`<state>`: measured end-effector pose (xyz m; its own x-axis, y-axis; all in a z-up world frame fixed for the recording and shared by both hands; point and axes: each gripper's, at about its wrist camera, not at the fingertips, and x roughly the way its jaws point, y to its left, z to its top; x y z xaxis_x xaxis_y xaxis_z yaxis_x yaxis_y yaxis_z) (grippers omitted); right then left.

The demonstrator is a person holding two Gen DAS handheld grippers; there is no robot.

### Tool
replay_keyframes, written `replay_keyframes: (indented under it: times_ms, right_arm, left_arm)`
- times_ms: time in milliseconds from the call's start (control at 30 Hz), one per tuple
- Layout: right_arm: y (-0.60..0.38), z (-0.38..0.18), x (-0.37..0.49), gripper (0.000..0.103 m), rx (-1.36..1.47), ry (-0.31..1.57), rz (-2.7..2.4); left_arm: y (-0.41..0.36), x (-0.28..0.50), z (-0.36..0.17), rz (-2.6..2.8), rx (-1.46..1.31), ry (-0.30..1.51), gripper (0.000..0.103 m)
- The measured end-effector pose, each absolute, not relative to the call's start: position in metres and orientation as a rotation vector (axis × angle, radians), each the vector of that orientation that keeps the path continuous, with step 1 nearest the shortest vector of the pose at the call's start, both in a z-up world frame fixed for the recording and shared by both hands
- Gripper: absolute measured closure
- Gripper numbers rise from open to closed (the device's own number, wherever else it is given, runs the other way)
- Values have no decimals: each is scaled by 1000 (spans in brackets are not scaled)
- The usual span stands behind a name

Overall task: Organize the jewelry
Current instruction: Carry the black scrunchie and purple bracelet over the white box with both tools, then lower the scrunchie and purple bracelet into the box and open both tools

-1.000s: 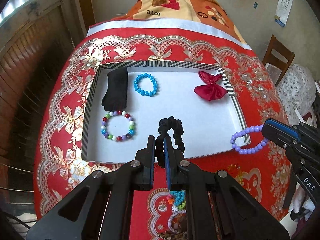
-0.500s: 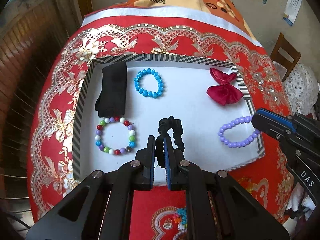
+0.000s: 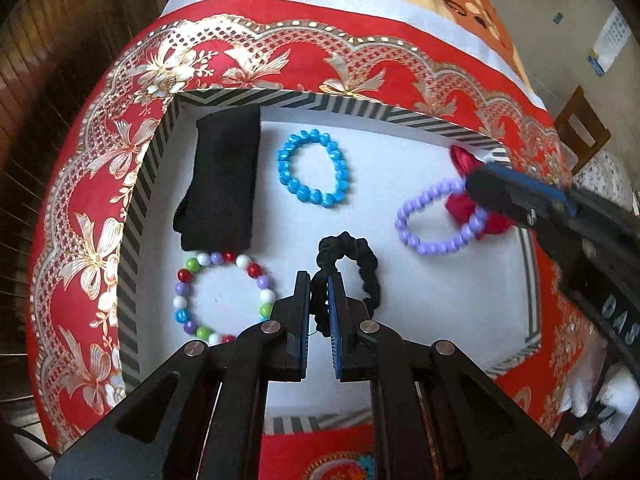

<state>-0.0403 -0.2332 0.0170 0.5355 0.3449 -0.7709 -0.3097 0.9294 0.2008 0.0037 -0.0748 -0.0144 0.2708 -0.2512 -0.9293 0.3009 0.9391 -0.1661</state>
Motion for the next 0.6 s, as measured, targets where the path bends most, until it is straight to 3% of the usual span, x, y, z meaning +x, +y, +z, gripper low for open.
replay_keyframes:
  times_ms: [600]
  right_arm:
    - [-267, -47, 51, 94, 105, 1027, 253]
  left_arm:
    - [-80, 41, -34, -314, 61, 1255, 96]
